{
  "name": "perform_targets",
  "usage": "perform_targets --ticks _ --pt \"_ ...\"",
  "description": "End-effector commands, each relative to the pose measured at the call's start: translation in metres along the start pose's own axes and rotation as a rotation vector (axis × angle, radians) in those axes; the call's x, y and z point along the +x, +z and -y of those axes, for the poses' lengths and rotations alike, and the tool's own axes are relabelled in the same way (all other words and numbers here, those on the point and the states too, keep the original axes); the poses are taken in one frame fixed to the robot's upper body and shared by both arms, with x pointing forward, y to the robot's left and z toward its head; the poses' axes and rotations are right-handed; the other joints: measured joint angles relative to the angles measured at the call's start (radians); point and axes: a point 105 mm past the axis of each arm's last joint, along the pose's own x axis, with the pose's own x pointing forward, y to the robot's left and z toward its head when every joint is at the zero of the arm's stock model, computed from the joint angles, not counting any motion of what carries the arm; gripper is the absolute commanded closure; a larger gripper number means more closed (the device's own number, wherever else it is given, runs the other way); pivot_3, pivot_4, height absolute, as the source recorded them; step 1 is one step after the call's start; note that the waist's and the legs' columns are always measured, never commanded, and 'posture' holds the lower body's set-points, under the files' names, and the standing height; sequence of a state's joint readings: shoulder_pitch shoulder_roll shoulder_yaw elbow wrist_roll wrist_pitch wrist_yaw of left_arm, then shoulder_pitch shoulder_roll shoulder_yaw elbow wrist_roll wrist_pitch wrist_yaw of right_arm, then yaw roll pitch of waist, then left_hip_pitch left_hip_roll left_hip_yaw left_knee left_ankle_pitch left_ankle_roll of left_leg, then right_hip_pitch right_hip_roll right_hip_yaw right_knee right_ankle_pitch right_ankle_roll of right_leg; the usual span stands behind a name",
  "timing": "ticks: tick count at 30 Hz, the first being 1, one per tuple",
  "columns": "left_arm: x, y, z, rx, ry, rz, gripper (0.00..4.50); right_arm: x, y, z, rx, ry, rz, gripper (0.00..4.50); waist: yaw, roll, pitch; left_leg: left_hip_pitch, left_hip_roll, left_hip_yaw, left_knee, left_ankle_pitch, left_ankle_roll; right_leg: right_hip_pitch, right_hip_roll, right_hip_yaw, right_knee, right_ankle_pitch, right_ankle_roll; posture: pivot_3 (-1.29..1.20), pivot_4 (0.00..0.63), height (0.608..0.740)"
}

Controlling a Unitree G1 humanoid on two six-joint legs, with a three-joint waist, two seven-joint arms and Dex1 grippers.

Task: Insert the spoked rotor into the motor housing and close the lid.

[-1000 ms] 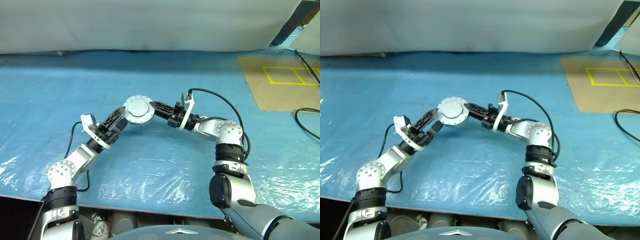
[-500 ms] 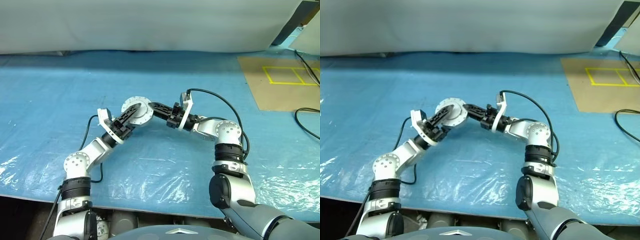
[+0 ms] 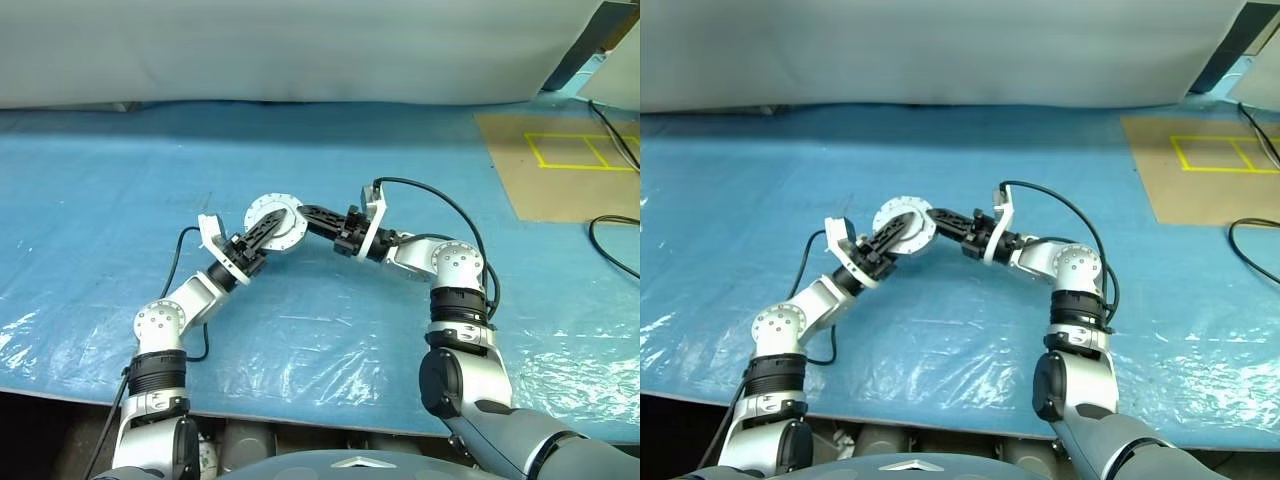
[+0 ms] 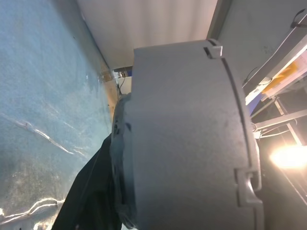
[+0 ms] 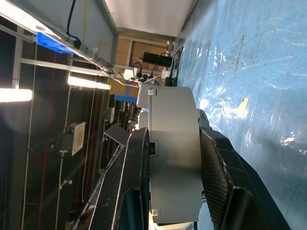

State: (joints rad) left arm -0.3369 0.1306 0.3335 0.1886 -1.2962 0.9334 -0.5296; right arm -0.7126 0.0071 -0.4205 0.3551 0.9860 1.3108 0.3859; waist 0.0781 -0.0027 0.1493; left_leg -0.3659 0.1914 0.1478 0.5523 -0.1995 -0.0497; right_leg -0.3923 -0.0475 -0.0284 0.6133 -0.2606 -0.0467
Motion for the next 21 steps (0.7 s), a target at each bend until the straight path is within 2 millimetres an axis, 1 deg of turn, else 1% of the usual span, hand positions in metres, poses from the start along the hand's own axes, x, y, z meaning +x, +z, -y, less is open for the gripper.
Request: perform_targets --ticks 1,4,6,7,14,15,16,19,21 --pt "0.006 0.004 0.011 0.059 -0.025 0.000 2.04 0.003 0.002 -0.019 -0.017 0.088 0.014 3.41 0.001 0.000 0.000 0.000 0.000 0.000 0.000 0.000 0.000 0.000 0.000 0.000 0.000 0.000 0.000 0.00 0.150 0.740" --pt "0.008 0.003 0.006 0.069 0.009 -0.003 2.04 0.004 0.001 -0.017 -0.037 0.070 0.009 3.41 0.002 0.000 0.000 0.000 0.000 0.000 0.000 0.000 0.000 0.000 0.000 0.000 0.000 0.000 0.000 0.00 0.150 0.740" --pt "0.008 0.001 -0.003 0.098 0.072 -0.018 2.04 0.005 0.000 -0.016 -0.046 0.062 0.004 3.41 0.002 0.000 0.000 0.000 0.000 0.000 0.001 0.000 0.000 0.000 0.000 0.000 0.001 0.000 0.000 0.00 0.150 0.740" --pt "0.007 0.002 -0.005 0.092 0.077 -0.010 2.04 0.005 0.000 -0.015 -0.044 0.059 0.006 3.41 0.002 0.000 0.000 0.000 0.000 0.000 0.001 0.000 0.000 0.000 0.000 0.000 0.001 0.000 0.000 0.00 0.150 0.740" --pt "0.009 0.005 0.002 0.087 0.040 0.001 2.04 0.005 0.003 -0.009 -0.053 0.029 0.032 3.41 0.000 0.000 0.000 0.000 0.000 0.000 0.001 0.000 0.000 0.000 0.000 0.000 0.001 0.000 0.000 0.00 0.150 0.740" --pt "0.010 0.006 0.004 0.087 0.032 0.008 2.04 0.005 0.004 -0.009 -0.046 0.032 0.039 2.69 0.000 0.000 0.000 0.000 0.000 0.000 0.001 0.000 0.000 0.000 0.000 0.000 0.001 0.000 0.000 0.00 0.150 0.740" --pt "0.011 0.009 0.006 0.086 0.023 0.019 2.04 0.004 0.004 -0.009 -0.045 0.032 0.040 2.49 0.000 0.000 0.000 0.000 0.000 0.000 0.001 0.000 0.000 0.000 0.000 0.000 0.001 0.000 0.000 0.00 0.150 0.740" --pt "0.014 0.019 0.009 0.097 0.018 0.064 2.04 0.003 0.007 -0.004 -0.033 0.007 0.049 1.47 0.001 0.000 0.000 0.000 0.000 0.000 0.001 0.000 0.000 0.000 0.000 0.000 0.001 0.000 0.000 0.00 0.150 0.740" --pt "0.014 0.028 0.010 0.097 0.017 0.101 2.04 0.001 0.009 0.000 -0.032 -0.013 0.050 1.47 0.000 0.000 0.000 0.000 0.000 0.000 0.001 0.000 0.000 0.000 0.000 0.000 0.001 0.000 0.000 0.00 0.150 0.740"
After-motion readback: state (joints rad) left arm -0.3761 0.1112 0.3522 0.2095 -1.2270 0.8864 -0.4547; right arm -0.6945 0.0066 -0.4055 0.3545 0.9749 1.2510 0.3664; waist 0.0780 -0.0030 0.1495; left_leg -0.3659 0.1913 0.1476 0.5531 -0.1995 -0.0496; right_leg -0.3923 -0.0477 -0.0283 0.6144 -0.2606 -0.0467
